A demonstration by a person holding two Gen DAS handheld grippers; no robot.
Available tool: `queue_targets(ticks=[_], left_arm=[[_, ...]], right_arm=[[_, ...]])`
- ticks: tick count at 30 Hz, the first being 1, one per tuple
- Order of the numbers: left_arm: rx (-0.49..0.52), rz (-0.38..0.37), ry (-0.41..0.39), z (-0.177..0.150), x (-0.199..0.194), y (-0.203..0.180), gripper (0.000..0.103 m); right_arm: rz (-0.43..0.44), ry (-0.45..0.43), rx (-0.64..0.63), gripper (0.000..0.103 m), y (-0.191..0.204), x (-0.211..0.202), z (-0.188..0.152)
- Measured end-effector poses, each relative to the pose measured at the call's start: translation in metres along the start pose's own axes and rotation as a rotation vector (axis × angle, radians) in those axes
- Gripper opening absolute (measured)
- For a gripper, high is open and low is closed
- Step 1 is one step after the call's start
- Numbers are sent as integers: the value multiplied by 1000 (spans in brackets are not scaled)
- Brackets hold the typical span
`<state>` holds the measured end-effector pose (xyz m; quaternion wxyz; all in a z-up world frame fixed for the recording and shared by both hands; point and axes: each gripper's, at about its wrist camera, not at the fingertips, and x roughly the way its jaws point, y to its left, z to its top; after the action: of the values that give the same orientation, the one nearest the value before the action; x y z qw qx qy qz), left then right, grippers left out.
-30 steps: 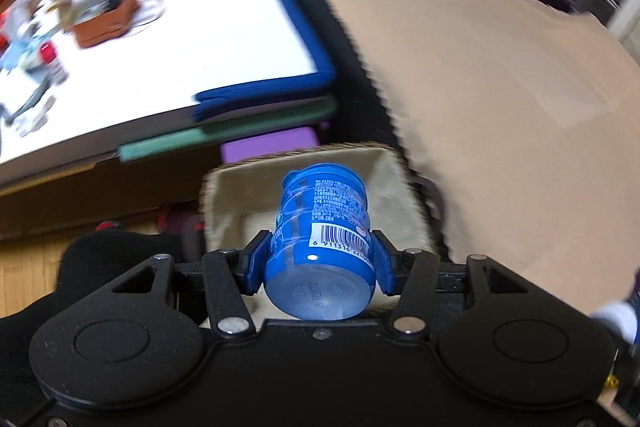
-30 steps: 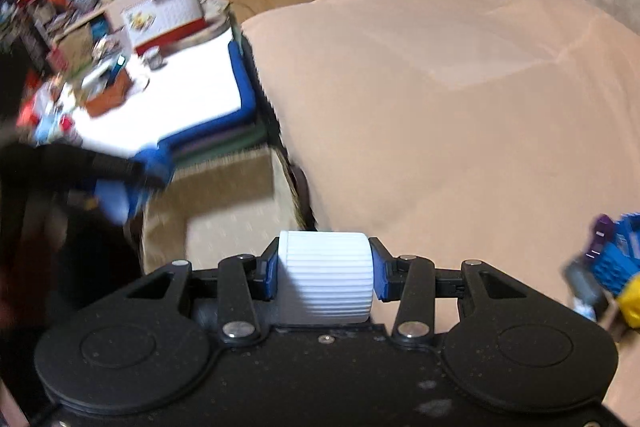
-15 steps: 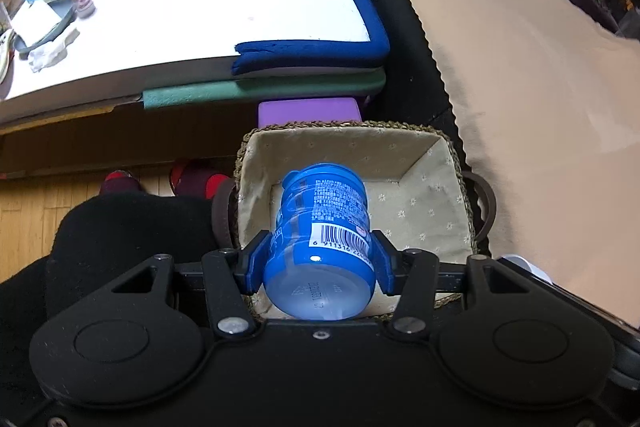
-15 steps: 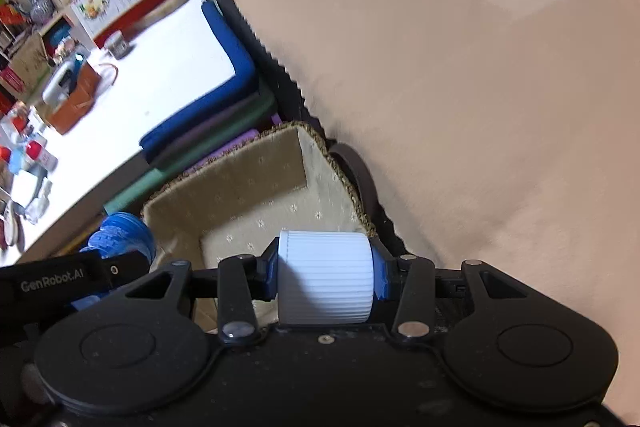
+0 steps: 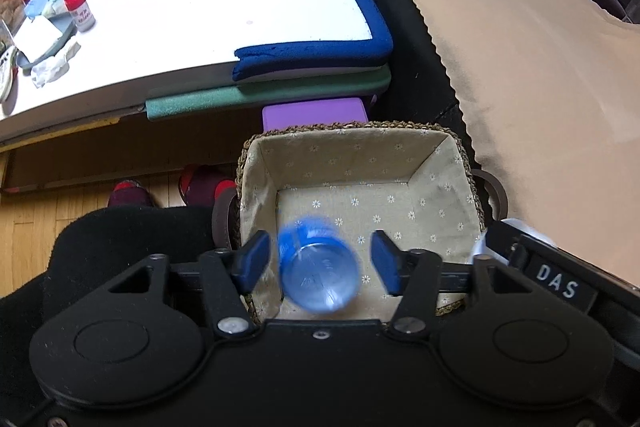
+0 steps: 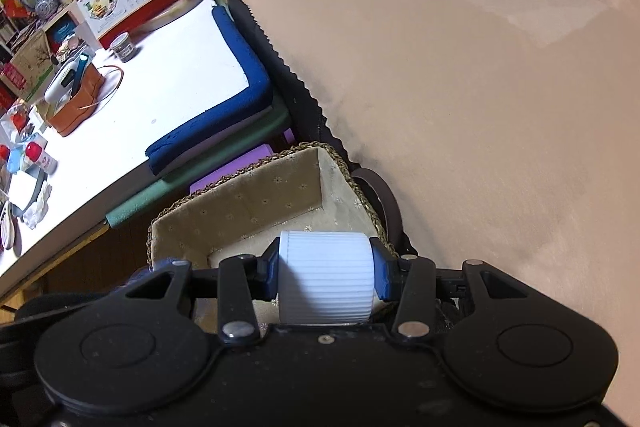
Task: Organize rigid objects
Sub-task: 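Carry the blue jar and white cup into the basket and open both grippers, then move both tools back over the toy pile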
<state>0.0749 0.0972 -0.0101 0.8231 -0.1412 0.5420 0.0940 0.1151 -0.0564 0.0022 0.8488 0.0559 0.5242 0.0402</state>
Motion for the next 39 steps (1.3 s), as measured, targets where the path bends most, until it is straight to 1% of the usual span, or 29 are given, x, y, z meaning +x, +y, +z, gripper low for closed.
queue_targets(ticks=[1, 2, 10, 15, 24, 26, 27, 28, 39], left_arm=[[3, 1, -6, 0, -1, -1, 62], [6, 6, -11, 0, -2, -1, 63], [12, 7, -17, -1, -3, -1, 66], [17, 8, -21, -3, -4, -2, 66], [18, 4, -23, -3, -4, -2, 67], [17, 2, -24, -3, -4, -2, 71], [17, 2, -27, -3, -5, -2, 74], [18, 2, -31, -3, -6, -2, 75], [32, -7, -41, -5, -9, -3, 75]], right_arm=[[-3, -3, -2, 52, 0, 0, 0], [-7, -8, -2, 52, 1, 0, -1], [-13, -4, -4, 53, -3, 1, -6], [-19, 15, 4, 53, -5, 4, -9], [-21, 22, 0, 56, -5, 3, -13], [-22, 24, 2, 56, -5, 3, -13], [-24, 26, 3, 56, -6, 3, -13], [-24, 28, 4, 56, -6, 3, -14], [-38, 41, 15, 56, -9, 6, -16]])
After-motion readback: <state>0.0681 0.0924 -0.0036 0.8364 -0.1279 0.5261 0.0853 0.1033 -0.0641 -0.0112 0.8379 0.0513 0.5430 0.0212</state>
